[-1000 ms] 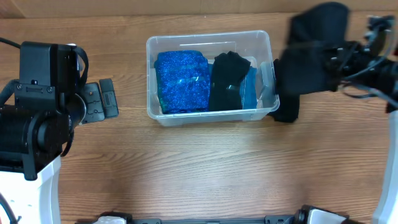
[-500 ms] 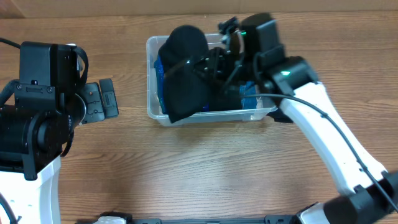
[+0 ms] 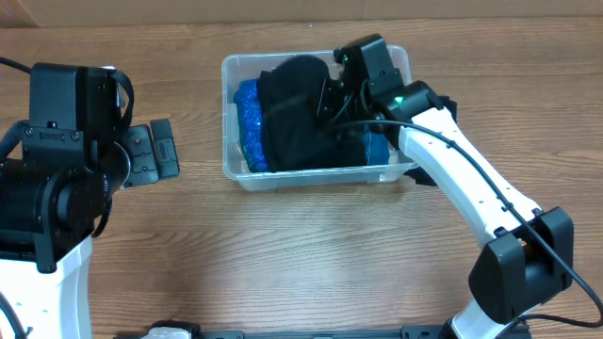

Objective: Pack container
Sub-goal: 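Lower the large black garment onto the left side of the bin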

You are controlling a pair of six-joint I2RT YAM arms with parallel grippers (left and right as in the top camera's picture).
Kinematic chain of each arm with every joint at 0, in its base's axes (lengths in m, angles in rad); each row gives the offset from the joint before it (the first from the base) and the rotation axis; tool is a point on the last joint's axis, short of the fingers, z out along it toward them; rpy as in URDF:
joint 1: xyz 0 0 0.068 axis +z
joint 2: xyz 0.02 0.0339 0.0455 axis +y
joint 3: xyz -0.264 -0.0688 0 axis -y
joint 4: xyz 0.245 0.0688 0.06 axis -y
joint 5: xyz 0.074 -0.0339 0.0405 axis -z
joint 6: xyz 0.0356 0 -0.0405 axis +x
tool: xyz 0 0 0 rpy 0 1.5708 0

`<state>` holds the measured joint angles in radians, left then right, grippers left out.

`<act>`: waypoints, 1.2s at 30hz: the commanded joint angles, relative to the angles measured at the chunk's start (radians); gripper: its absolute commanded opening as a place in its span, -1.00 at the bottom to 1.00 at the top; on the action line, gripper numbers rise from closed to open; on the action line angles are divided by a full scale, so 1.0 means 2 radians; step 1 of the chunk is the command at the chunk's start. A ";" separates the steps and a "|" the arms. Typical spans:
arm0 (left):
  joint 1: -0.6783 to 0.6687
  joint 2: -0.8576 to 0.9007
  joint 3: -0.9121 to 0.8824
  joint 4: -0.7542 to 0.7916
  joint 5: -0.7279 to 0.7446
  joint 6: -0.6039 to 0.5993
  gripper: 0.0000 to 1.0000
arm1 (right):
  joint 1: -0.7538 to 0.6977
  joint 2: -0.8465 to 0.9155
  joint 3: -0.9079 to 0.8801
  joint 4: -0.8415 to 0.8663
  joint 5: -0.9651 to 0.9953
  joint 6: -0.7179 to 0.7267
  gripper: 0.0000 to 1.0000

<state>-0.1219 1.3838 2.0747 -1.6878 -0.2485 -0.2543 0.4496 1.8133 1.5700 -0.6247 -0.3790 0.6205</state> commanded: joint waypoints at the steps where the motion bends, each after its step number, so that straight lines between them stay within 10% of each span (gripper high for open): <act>1: 0.002 0.001 0.003 -0.001 -0.008 0.007 1.00 | 0.004 -0.030 0.005 0.075 -0.143 0.020 -0.78; 6: 0.002 0.001 0.003 -0.001 -0.008 0.007 1.00 | 0.017 -0.034 0.003 0.144 -0.176 0.103 -0.79; 11: 0.002 0.001 0.003 -0.001 -0.008 0.007 1.00 | 0.028 -0.025 0.000 0.029 -0.024 0.110 -0.60; 15: 0.002 0.001 0.003 -0.001 -0.008 0.007 1.00 | 0.028 0.008 0.000 -0.004 0.046 0.014 1.00; 21: 0.002 0.001 0.003 -0.001 -0.008 0.007 1.00 | -0.011 0.002 0.004 -0.022 0.070 -0.040 0.81; 26: 0.002 0.001 0.003 -0.001 -0.008 0.007 1.00 | -0.031 -0.034 0.010 -0.023 0.004 -0.101 0.02; 30: 0.002 0.001 0.003 -0.001 -0.008 0.007 1.00 | -0.011 -0.031 0.010 -0.036 0.006 -0.122 0.60; 36: 0.002 0.001 0.003 -0.001 -0.008 0.007 1.00 | 0.001 0.009 -0.001 -0.047 0.006 -0.124 0.49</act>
<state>-0.1219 1.3842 2.0747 -1.6886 -0.2485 -0.2543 0.4515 1.7840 1.5677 -0.7185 -0.3626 0.3943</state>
